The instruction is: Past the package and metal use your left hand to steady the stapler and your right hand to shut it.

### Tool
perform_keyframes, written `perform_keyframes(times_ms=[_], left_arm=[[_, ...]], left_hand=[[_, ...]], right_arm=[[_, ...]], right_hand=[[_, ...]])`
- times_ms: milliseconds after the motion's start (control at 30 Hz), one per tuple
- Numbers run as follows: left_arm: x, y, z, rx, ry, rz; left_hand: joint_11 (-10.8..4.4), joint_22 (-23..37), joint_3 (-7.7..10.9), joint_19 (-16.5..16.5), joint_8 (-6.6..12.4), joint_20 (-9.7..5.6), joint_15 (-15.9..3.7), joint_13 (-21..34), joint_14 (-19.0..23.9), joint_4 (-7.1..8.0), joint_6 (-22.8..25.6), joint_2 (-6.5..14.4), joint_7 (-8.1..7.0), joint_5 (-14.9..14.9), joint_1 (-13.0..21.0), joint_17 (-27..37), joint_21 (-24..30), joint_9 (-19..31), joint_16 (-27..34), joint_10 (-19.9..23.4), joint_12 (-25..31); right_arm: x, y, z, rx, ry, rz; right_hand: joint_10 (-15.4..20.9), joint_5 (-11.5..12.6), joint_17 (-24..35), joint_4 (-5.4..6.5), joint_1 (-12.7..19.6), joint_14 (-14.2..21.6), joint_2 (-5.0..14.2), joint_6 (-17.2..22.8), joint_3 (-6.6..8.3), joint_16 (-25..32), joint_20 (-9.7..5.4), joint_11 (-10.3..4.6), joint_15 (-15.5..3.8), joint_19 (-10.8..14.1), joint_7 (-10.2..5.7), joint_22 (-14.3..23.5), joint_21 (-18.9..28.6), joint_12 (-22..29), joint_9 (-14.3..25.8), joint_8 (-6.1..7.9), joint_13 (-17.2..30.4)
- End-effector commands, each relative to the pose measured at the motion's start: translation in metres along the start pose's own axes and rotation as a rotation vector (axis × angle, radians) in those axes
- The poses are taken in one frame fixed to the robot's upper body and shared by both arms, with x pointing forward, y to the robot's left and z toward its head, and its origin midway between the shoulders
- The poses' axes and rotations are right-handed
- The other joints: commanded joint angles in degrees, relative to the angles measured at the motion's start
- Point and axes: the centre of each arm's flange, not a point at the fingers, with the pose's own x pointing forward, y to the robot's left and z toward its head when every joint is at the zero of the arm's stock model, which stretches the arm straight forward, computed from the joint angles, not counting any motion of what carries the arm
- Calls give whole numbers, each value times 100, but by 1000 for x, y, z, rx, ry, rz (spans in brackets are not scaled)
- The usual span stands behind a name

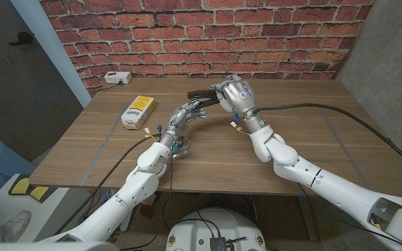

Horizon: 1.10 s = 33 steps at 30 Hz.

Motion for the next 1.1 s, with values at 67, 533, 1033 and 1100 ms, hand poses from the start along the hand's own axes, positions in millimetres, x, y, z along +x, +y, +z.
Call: perform_keyframes(times_ms=[67, 533, 1033, 1100], left_arm=[[1, 0, 0, -1, 2, 6], [0, 1, 4, -11, -20, 25], [-1, 1, 14, 1, -27, 17], [-1, 1, 15, 0, -29, 17]], left_hand=[[-182, 9, 42, -38, -3, -138, -116, 19, 23, -4, 284, 499, 233, 13, 460, 22, 67, 22, -7, 153, -12], [-190, -3, 42, -68, -31, -135, -113, 28, 10, -2, 263, 499, 236, 14, 456, 12, 105, 41, -24, 139, -29], [-193, -13, 47, -80, -65, -141, -119, 15, 15, -6, 258, 505, 235, 13, 462, 12, 146, 33, -25, 147, -50], [-193, -14, 47, -84, -66, -140, -118, 20, 18, -5, 265, 506, 240, 13, 461, 11, 149, 32, -25, 141, -51]], right_arm=[[0, -7, -6, 37, 32, -31], [-2, -8, -6, 25, 40, -11], [-1, -10, -6, 12, 52, -6], [-1, -10, -6, 14, 55, -6]], right_hand=[[-273, 29, 105, 114, -176, -180, -31, -287, -159, 21, -556, -16, -678, -66, -12, 33, 99, -18, 95, -130, 114], [-923, 69, 200, 200, -559, -916, -150, -770, -412, -158, -308, -2, -633, -216, -117, -19, 91, -221, 146, -268, 246], [-1393, 85, 202, 243, -780, -1417, -167, -1039, -538, -271, -223, 41, -599, -263, -130, -45, 65, -499, 170, -271, 195], [-1410, 84, 201, 256, -813, -1445, -171, -1062, -555, -274, -210, 46, -588, -268, -134, -47, 62, -514, 171, -272, 189]])
